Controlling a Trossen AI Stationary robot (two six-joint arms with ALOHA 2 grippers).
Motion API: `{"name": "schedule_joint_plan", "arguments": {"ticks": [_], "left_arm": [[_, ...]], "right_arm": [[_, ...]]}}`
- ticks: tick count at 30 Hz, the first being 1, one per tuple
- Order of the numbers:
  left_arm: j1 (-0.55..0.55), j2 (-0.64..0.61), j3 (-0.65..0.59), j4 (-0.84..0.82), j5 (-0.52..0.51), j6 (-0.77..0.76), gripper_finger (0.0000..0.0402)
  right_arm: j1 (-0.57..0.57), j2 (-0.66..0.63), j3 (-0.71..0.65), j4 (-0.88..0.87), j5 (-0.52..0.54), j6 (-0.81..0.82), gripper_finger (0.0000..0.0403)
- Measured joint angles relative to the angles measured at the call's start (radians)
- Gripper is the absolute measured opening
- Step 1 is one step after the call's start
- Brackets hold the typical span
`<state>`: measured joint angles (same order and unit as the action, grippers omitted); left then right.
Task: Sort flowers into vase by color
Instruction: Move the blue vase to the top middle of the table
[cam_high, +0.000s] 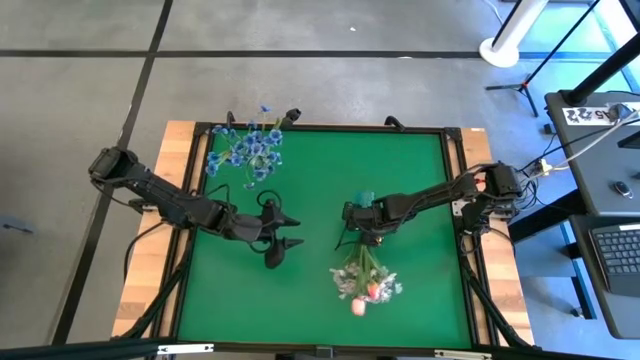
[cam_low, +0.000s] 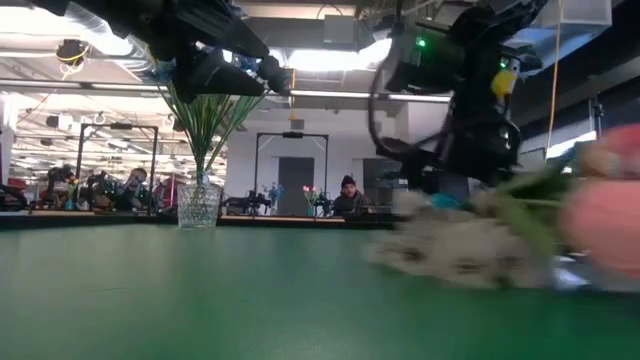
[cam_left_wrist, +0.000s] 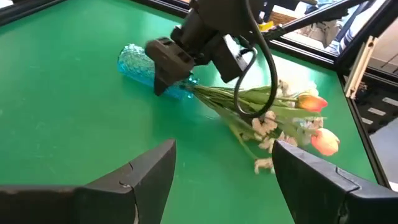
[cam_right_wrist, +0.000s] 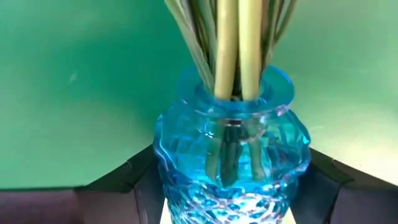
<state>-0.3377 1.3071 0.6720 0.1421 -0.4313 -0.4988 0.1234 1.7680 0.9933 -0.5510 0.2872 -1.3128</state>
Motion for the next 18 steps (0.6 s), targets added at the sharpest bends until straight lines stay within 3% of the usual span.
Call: {"name": "schedule_joint_plan", "arguments": {"ticks": [10, 13, 18], "left_arm": [[-0.063, -0.015, -0.001, -0.034, 0.0, 0.007, 0.0259], [-0.09, -0.069, -0.002, -0.042, -0.003, 0.004, 0.0259], [-0.155, -0.243, -0.002, -0.088, -0.067, 0.036, 0.0259]], "right_arm": [[0.0, -0.098, 0.134, 0.047, -0.262, 0.339, 0.0248], [0.0, -0.134, 0.144, 0.091, -0.309, 0.402, 0.0248], [-0.032, -0.174, 0.144, 0.158, -0.474, 0.56, 0.0248]]}}
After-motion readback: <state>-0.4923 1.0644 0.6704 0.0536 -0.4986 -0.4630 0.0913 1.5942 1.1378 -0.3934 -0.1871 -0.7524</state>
